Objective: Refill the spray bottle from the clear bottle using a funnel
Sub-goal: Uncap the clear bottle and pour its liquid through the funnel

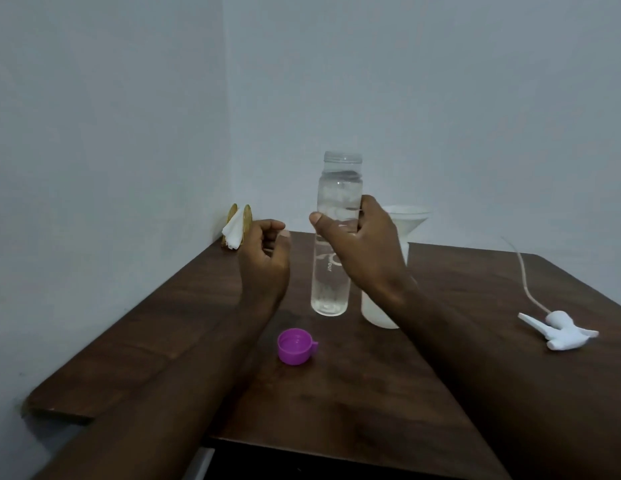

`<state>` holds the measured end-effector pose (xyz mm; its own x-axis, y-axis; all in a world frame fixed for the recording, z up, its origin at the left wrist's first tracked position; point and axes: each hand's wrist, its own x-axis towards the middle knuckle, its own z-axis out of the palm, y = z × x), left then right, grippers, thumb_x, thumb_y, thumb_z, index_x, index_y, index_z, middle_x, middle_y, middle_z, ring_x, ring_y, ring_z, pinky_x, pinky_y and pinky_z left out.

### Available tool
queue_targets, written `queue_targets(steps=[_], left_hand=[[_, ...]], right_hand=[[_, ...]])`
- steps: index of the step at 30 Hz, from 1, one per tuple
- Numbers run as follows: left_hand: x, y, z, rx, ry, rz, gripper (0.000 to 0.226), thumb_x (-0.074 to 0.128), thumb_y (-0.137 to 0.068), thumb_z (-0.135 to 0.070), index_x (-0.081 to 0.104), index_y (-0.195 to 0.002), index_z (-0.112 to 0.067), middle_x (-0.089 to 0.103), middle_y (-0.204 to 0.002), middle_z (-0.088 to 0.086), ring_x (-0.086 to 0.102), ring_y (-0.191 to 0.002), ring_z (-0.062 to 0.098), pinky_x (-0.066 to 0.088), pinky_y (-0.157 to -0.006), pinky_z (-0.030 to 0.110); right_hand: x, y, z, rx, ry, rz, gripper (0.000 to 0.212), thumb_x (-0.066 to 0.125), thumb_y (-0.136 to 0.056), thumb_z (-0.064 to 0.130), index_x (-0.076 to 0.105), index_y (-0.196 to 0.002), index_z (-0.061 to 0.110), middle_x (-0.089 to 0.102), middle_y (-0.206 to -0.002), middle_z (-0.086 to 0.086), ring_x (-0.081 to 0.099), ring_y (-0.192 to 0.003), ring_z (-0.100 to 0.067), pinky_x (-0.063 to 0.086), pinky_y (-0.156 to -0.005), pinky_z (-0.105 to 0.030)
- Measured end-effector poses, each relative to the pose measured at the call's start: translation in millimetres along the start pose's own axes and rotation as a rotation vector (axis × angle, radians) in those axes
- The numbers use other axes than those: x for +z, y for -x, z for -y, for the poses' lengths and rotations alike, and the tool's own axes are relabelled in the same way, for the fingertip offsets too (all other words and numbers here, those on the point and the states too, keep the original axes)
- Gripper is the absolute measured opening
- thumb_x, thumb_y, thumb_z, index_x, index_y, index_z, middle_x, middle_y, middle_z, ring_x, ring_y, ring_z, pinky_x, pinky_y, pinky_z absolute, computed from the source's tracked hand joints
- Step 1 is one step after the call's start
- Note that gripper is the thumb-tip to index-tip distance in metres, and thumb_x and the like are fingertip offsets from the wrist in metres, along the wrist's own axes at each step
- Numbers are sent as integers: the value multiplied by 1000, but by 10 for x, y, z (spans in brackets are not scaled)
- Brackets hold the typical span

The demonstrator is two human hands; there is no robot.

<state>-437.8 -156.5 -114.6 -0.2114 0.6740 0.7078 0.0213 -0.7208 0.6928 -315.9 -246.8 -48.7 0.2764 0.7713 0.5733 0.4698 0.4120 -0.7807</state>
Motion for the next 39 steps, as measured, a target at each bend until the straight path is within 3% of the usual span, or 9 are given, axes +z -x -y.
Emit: queue_targets(steps=[6,13,17,19,23,28,32,36,39], left_hand=[[547,-157,-341,-328,11,134,24,56,-92,-33,62,-86,-11,63,-68,3,57,-60,13,47,-58,32],[959,-84,-443,-635,69,215,43,47,-93,-49,62,-95,-10,62,-75,6,57,-67,17,47,-61,32],[1001,215,-244,-547,64,393,28,54,-92,-29,57,-113,-10,64,-105,4,60,-96,16,49,-76,30],[1054,391,-138,-538,-52,524,46,65,-85,-34,51,-126,-16,60,-120,-1,57,-104,13,50,-85,31],[1188,578,-163,-382,-298,605,61,70,-80,-49,48,-131,-23,50,-108,-14,51,-98,8,45,-87,29],[1283,662,-256,-293,-343,562,44,67,-85,-43,55,-120,-19,53,-100,-13,53,-89,7,35,-62,14],[1271,669,-246,-286,-373,567,49,67,-85,-45,54,-124,-18,57,-108,-8,50,-91,7,37,-75,21],[1227,618,-186,-311,-312,533,60,66,-84,-45,48,-135,-19,56,-131,-4,55,-111,13,46,-93,32],[1112,471,-254,-345,-84,262,28,56,-93,-32,60,-114,-14,67,-110,1,62,-104,18,49,-87,35]], right_hand=[[-662,34,28,-28,75,-78,34,72,-81,44,62,-106,24,71,-93,10,68,-82,-2,58,-76,-31],[-1109,220,-417,89,107,-110,35,76,-81,39,62,-106,20,72,-96,4,71,-85,-11,60,-76,-46],[-1307,259,-647,134,122,-150,28,76,-80,41,59,-97,27,70,-91,3,70,-81,-14,59,-75,-50],[-1363,278,-724,144,131,-158,25,77,-81,39,56,-93,31,69,-91,4,70,-81,-13,59,-76,-50],[-1440,313,-825,152,123,-188,27,76,-77,43,59,-94,31,71,-90,5,71,-81,-14,59,-75,-51],[-1493,321,-868,133,122,-173,24,76,-80,38,58,-95,31,71,-90,6,71,-80,-10,59,-76,-49],[-1465,355,-860,109,137,-141,25,76,-83,31,53,-92,37,68,-89,11,67,-78,3,60,-76,-38],[-1486,334,-882,120,122,-134,25,76,-82,36,56,-97,37,71,-93,10,70,-82,-5,60,-79,-43],[-1476,329,-885,129,118,-135,26,75,-81,36,55,-96,38,70,-93,10,70,-82,-7,59,-79,-46]])
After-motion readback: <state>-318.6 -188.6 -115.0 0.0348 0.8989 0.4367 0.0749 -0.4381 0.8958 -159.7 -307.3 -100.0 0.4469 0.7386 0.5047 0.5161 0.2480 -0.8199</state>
